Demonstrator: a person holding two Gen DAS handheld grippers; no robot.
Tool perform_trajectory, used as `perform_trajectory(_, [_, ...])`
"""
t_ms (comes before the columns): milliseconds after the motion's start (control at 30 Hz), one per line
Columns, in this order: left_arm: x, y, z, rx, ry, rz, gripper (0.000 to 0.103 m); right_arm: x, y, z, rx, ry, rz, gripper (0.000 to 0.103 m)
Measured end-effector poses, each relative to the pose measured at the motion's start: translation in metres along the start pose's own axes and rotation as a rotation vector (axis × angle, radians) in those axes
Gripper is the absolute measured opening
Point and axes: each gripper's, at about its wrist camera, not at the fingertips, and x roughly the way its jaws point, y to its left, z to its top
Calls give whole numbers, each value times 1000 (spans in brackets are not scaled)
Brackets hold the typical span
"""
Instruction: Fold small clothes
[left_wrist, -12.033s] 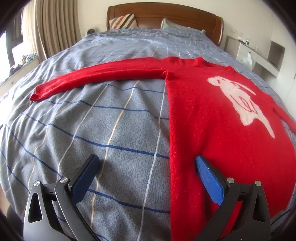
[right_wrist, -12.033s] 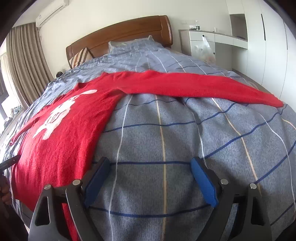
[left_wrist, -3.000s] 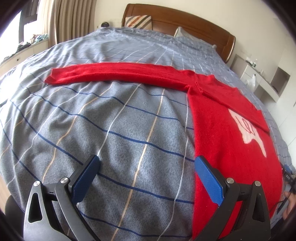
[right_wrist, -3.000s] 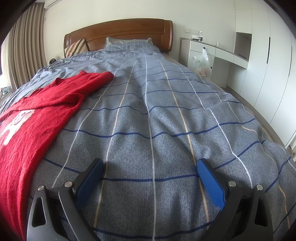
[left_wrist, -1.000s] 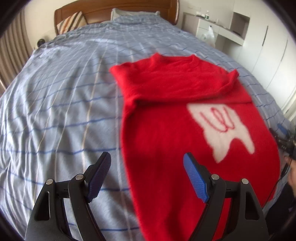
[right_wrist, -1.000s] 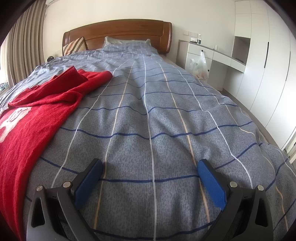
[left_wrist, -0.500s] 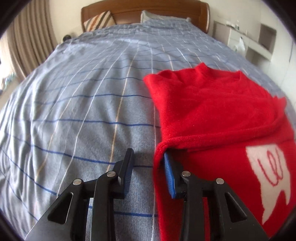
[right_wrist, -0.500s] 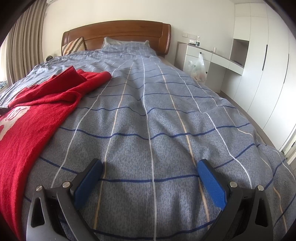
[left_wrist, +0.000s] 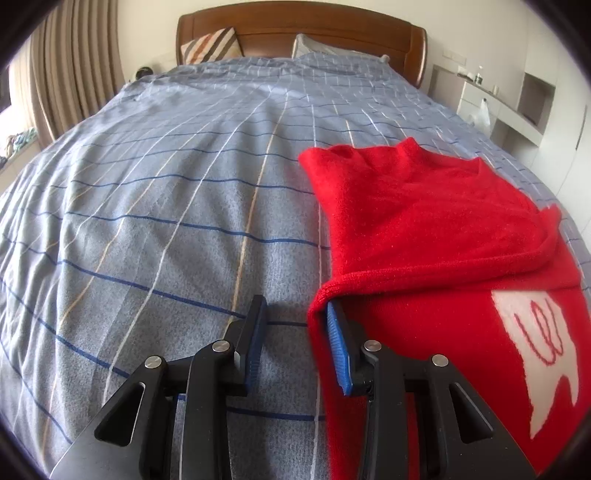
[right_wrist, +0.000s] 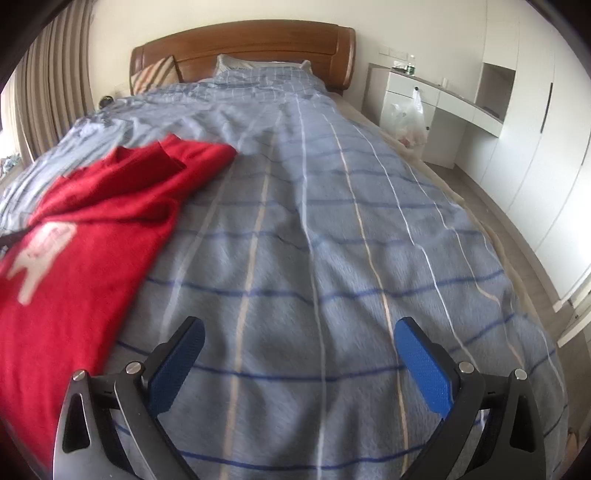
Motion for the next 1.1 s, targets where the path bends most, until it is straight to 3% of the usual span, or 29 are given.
perform_trajectory(100, [0, 2, -1, -8, -4, -10, 35, 8, 31, 69, -3, 40, 150, 101])
perform_trajectory(200, [1, 2, 0, -10, -4, -13, 35, 48, 68, 134, 3, 120, 281, 101])
perform_trajectory(300, [1, 3, 0, -9, -6, -13, 36, 97, 101, 171, 2, 188, 255, 101])
perform_trajectory(367, [1, 3, 0, -11, -7, -16, 36, 125, 120, 176, -38, 220, 216, 101])
perform_trajectory(467, [1, 5, -1, -23, -10, -31, 35, 151, 140, 155, -181, 294, 132, 99])
perform_trajectory(567, [1, 9, -2, -38, -16, -52, 36, 138, 134, 124, -291, 298, 103, 92])
perform_trajectory(867, [3, 11, -1, -51, -16, -78, 37, 64, 50, 47, -182, 200, 88, 93])
perform_trajectory(967, [0, 10, 2, -45, -1, -99, 52, 30, 34, 21, -96, 81, 163, 93])
perform_trajectory(1033, [-9, 11, 3, -46, 24, -126, 73, 11, 32, 1, -70, 5, 199, 93])
perform_trajectory(1100, [-27, 13, -5, -57, 17, -148, 78, -3, 32, -22, -67, -46, 217, 93])
